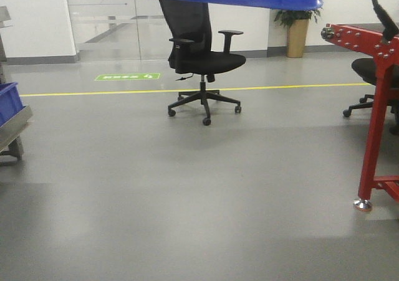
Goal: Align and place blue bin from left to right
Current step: 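Carry the blue bin with both grippers toward another conveyor shelf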
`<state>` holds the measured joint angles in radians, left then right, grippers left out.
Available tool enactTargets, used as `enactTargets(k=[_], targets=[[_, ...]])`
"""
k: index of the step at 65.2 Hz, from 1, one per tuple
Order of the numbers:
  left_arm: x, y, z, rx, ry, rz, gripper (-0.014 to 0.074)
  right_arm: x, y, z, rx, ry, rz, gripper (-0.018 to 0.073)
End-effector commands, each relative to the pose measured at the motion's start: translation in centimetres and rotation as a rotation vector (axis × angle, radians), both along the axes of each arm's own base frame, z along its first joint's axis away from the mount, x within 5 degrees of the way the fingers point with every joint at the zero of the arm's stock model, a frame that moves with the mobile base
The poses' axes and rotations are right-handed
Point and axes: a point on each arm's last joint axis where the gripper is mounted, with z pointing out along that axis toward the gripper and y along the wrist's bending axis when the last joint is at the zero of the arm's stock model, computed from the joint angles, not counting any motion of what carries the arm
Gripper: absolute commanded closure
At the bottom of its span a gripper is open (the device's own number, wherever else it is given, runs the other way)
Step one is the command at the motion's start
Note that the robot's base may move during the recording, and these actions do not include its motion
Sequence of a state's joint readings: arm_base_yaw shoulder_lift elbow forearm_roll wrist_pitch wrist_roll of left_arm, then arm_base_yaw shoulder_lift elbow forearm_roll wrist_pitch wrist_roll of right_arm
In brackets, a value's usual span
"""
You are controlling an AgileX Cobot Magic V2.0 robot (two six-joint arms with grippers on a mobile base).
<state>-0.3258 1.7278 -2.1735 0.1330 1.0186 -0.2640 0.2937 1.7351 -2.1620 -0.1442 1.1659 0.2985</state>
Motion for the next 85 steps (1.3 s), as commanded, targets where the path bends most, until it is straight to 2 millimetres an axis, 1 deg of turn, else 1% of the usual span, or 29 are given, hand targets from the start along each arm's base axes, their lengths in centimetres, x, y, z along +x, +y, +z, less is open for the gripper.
enactTargets(k=[1,85], targets=[[-1.39,-0.39,3.22,-0.062,-0.194,-0.067,0.0707,0.1,-0.22,1.57,-0.006,-0.132,0.014,0.0712],[-1.38,-0.36,3.24,-0.059,-0.197,-0.065,0.0707,0.1,-0.22,1.59,-0.006,-0.134,0.015,0.0712]])
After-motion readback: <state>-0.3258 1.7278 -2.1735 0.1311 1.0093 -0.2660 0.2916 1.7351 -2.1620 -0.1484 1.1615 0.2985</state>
